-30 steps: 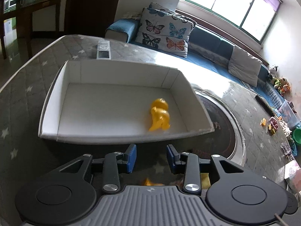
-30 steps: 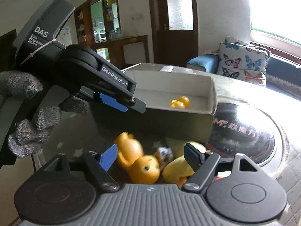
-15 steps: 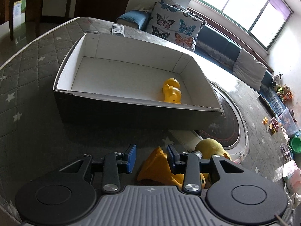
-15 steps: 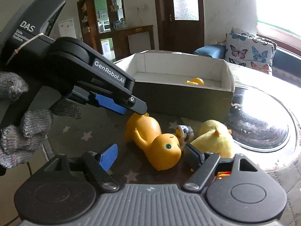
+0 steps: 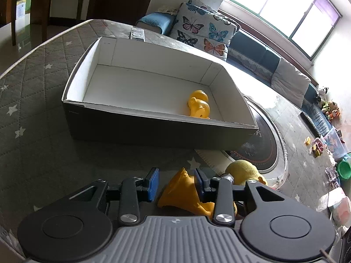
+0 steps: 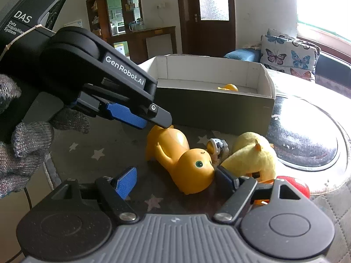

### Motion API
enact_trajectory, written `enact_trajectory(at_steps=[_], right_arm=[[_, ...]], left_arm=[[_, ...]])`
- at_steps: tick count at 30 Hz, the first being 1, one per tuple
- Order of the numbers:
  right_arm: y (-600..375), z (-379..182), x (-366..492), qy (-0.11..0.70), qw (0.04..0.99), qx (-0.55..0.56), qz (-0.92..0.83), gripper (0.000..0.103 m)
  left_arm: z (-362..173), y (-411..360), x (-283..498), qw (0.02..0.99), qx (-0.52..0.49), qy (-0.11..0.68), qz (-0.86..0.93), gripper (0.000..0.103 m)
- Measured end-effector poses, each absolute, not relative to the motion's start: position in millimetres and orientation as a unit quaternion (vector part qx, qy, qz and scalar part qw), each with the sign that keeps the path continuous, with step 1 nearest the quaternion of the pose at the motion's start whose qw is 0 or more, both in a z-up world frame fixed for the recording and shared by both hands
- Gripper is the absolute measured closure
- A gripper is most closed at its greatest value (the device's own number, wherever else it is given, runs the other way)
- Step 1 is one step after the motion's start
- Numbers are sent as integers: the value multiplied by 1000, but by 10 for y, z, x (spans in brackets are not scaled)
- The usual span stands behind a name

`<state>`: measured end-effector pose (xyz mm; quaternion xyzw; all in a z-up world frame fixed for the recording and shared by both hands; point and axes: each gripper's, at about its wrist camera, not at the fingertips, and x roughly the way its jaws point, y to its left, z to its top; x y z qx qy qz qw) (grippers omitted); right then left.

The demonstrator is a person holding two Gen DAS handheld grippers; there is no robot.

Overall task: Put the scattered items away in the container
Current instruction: 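Lower the left gripper onto the large yellow rubber duck and close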

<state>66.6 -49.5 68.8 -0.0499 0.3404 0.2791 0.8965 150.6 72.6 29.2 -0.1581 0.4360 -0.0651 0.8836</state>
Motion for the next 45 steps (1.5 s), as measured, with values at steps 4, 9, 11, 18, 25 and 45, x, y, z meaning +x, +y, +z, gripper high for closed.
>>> enact_trajectory(at_steps=[4, 9, 11, 18, 25, 45], right_arm=[[-497, 700, 638, 342, 894, -51, 285, 22], [-480, 693, 571, 344, 890, -56, 293, 22], [-477, 689, 556, 343, 890, -57, 295, 22], [-484, 616, 649, 357, 890, -47, 280, 31], [-431, 597, 664, 355, 894, -60, 269, 42], [-402, 605, 667, 359, 895, -62, 257, 60]], left_arm=[[278, 739, 1509, 883, -163, 436, -65, 65], [269, 752, 1512, 882, -168, 435, -66, 65], [266, 755, 1518, 882, -171, 435, -67, 65], [280, 740, 1549, 881, -179, 430, -78, 65], [212, 700, 1619, 877, -179, 439, -76, 65], [125, 730, 1591, 876, -199, 430, -87, 76]])
